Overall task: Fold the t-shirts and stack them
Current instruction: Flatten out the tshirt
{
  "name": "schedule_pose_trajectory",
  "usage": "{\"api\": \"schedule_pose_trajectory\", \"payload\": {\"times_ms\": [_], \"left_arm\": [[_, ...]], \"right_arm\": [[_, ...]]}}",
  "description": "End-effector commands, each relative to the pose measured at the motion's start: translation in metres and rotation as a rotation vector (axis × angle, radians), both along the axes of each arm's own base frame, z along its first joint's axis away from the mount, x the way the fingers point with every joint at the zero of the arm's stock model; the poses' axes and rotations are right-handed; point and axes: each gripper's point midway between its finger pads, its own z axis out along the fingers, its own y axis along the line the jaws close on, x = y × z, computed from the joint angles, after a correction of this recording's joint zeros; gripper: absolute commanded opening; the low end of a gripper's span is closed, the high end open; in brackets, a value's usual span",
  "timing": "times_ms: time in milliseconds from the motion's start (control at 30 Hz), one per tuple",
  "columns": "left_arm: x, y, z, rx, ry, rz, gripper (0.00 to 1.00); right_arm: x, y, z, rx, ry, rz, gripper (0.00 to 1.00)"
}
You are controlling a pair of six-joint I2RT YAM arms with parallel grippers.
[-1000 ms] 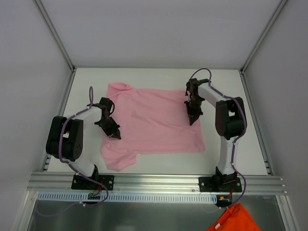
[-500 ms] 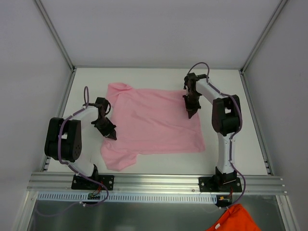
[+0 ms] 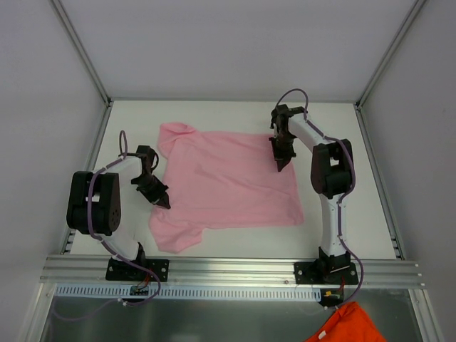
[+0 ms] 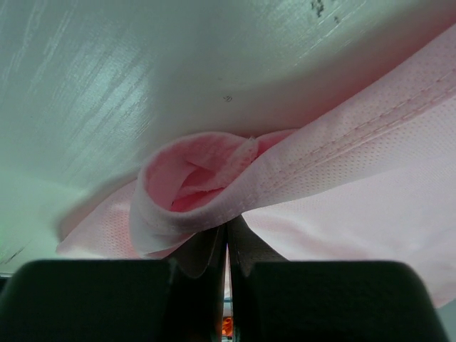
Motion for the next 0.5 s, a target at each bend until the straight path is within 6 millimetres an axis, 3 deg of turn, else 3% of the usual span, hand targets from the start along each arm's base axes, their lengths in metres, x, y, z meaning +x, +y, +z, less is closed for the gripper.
{"api": "schedule_pose_trajectory", "payload": {"times_ms": [0,67,100,233,467], "left_arm": [[-0.013,0.004,-0.012,0.011,0.057,-0.012,0.0],[-0.011,0.004,-0.012,0.013,0.053,-0.009,0.0],[-0.01,0.004,-0.012,0.015,0.051,-0.007,0.0],[-0.01,0.003,-0.013,0.009,0.053,0.002,0.0],[-0.013,0.007,-0.014,0.026,0.067,0.0,0.0]], "right_arm": [[-0.004,0.002,0.014,0.014,0.001,0.02,0.01],[-0.01,0.007,0.019,0.045,0.002,0.008,0.01],[-0.02,0.009,0.013,0.066,0.033,0.006,0.01],[-0.023,0.005,-0.002,0.043,0.059,0.004,0.01],[0.003,-0.013,-0.012,-0.092,0.022,0.016,0.01]]}}
